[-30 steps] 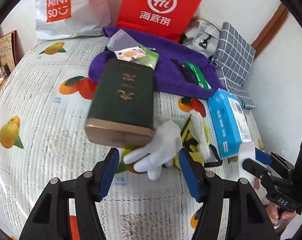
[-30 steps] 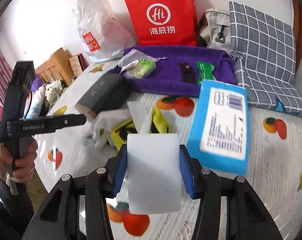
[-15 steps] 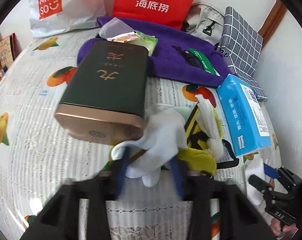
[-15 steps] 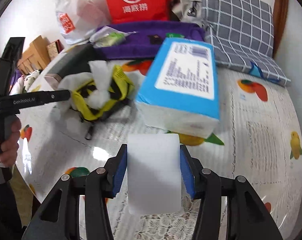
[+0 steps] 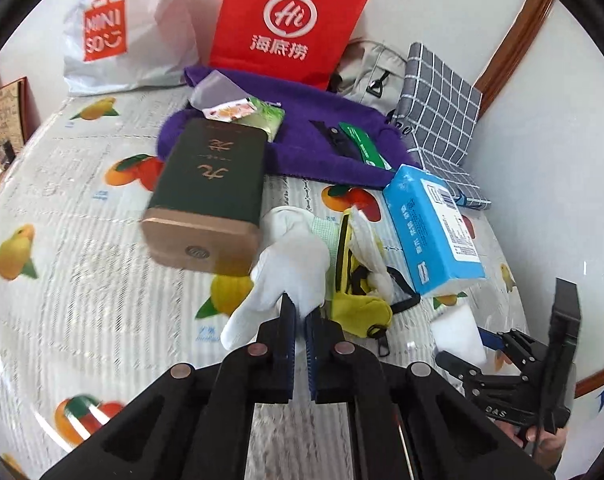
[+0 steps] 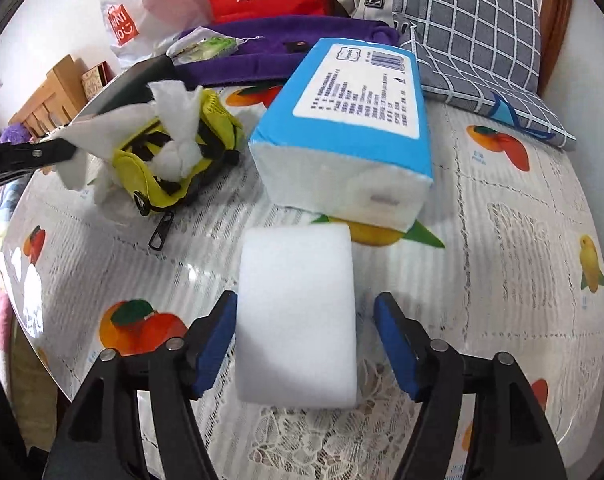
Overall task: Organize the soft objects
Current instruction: 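Grasp the white glove with the left tool while the right holds the sponge, then carry the glove with the left tool toward the towel while the right carries the sponge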
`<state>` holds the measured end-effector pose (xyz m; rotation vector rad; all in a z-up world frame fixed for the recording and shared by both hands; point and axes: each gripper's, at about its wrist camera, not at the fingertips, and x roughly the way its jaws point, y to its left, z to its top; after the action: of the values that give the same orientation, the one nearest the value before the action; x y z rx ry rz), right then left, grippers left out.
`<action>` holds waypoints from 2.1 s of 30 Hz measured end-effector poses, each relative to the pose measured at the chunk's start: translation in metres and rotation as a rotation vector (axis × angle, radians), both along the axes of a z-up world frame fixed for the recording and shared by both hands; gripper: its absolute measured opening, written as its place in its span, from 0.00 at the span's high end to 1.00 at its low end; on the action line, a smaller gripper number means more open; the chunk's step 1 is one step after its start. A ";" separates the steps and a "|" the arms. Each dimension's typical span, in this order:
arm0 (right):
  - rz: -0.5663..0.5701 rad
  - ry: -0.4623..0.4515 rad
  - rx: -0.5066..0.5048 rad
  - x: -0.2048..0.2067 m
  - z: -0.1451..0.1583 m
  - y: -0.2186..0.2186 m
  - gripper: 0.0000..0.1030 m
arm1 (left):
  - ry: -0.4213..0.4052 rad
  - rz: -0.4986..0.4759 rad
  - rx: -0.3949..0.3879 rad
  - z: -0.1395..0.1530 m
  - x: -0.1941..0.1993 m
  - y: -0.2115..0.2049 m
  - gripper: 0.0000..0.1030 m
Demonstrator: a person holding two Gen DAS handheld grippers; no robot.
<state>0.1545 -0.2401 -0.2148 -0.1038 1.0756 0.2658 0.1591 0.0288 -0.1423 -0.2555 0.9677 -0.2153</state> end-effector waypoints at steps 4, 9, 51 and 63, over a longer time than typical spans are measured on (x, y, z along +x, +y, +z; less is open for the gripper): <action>-0.009 -0.007 -0.014 -0.009 -0.003 -0.002 0.26 | -0.009 0.036 0.011 0.005 -0.022 0.014 0.95; -0.006 -0.019 -0.036 -0.021 -0.003 -0.001 0.25 | 0.002 0.109 0.023 0.003 -0.048 0.039 0.95; -0.033 -0.087 0.054 -0.020 -0.001 -0.007 0.52 | 0.064 -0.006 0.227 -0.059 0.006 -0.019 0.72; 0.006 -0.151 0.093 -0.031 0.034 -0.002 0.52 | 0.016 0.019 0.118 -0.021 -0.019 0.004 0.89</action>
<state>0.1230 -0.2423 -0.1808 -0.0426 0.9114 0.3084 0.1404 0.0326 -0.1638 -0.1582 0.9901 -0.1384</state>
